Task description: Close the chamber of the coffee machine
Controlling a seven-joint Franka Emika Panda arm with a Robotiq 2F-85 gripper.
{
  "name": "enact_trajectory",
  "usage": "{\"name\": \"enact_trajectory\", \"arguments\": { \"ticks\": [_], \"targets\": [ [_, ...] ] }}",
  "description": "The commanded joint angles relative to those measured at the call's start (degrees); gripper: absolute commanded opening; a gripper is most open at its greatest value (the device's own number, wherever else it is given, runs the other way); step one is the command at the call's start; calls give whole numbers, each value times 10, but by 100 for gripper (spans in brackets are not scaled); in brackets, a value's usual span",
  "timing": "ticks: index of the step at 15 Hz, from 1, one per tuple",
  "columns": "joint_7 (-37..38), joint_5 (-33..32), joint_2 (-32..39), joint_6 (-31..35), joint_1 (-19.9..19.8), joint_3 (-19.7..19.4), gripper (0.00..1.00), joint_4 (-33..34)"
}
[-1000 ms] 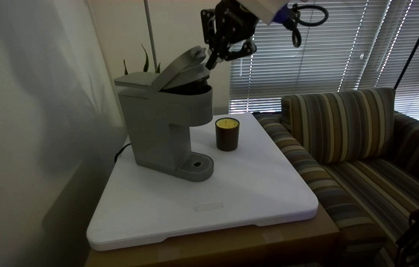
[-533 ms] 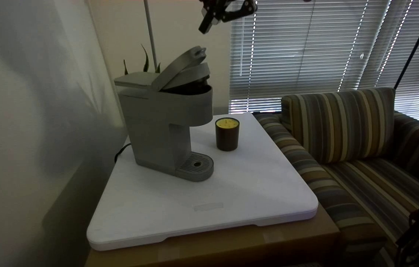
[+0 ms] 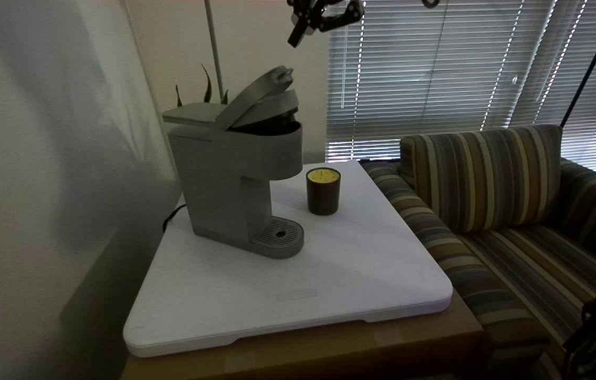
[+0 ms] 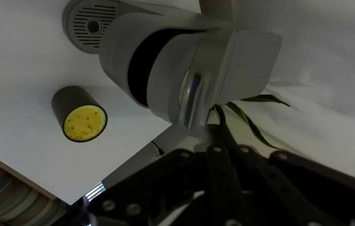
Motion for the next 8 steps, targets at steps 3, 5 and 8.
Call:
{"name": "enact_trajectory", "arguments": {
  "ticks": [3, 5, 8],
  "targets": [
    [-38, 9, 54, 4, -8, 0, 0, 62],
    [-40, 15, 70, 9, -10, 2, 0, 78],
    [-24, 31, 79, 4, -10, 4, 0, 88]
  ]
}}
